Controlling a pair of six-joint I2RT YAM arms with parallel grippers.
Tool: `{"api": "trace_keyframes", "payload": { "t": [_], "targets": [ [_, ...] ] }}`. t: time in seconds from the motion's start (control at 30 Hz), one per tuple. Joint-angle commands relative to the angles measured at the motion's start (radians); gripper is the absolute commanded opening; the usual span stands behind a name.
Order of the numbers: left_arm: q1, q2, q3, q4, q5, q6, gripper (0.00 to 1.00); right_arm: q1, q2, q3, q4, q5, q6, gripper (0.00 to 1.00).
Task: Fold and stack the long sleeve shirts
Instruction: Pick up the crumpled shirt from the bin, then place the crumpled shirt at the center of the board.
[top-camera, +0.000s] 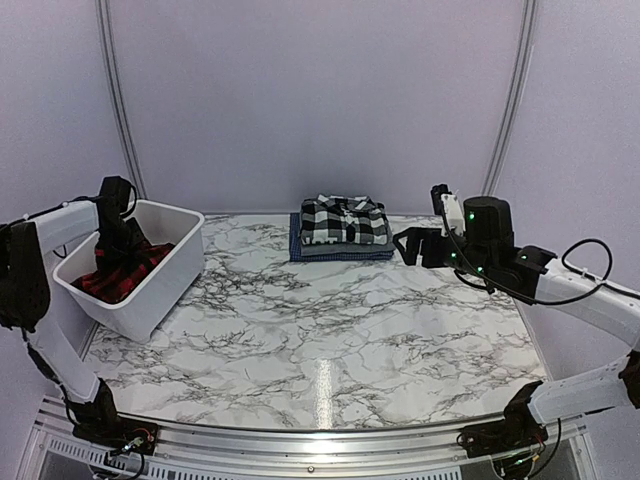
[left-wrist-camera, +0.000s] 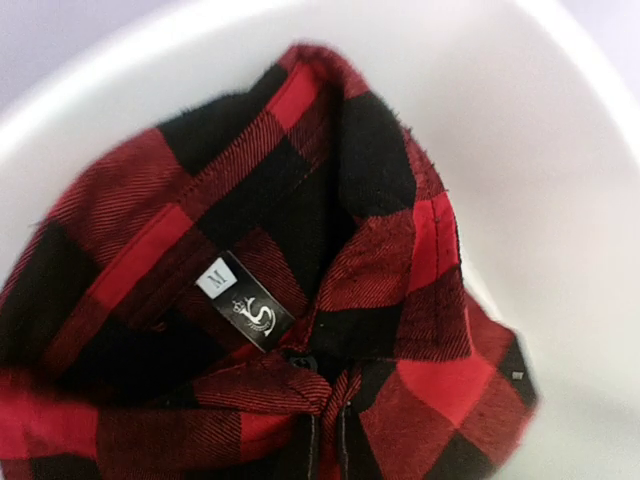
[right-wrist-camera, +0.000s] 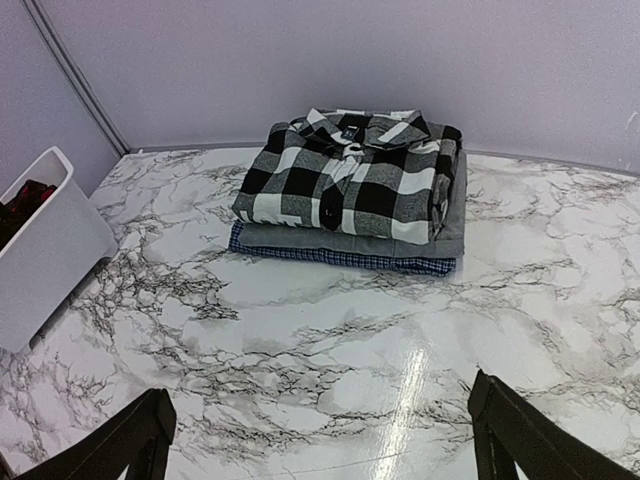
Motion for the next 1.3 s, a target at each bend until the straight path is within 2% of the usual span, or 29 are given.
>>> {"api": "trace_keyframes", "payload": {
  "t": [0.0, 0.1, 0.3, 0.53, 0.77, 0.97, 1.27],
  "targets": [
    [-0.026, -0.114, 0.08, 0.012, -0.021, 0.055, 0.0, -0.004, 0.016, 0.06, 0.009, -0.009, 0.018, 0.99],
    [-0.039, -0.151, 0.116, 0.012, -0.01, 0.068, 0.0, -0.004, 0.034, 0.08, -0.001, -0.008, 0.024, 0.98],
    [-0.145, -0.196, 0.257, 0.02, 0.013, 0.131, 0.0, -0.004, 0.067, 0.121, -0.019, 0.001, 0.035, 0.98],
    [-0.263, -0.179, 0.483, 0.062, 0.1, 0.223, 0.0, -0.005, 0.086, 0.157, -0.025, 0.019, 0.043, 0.98],
    [-0.417, -0.17, 0.629, 0.159, 0.198, 0.302, 0.0, -0.005, 0.085, 0.196, -0.056, 0.06, 0.032, 0.99],
    [-0.554, -0.127, 0.725, 0.188, 0.225, 0.331, 0.0, -0.004, 0.069, 0.208, -0.068, 0.087, 0.018, 0.99],
    [-0.792, -0.035, 0.779, 0.221, 0.234, 0.342, 0.0, -0.005, 0.024, 0.225, -0.123, 0.176, -0.007, 0.98]
  ]
}}
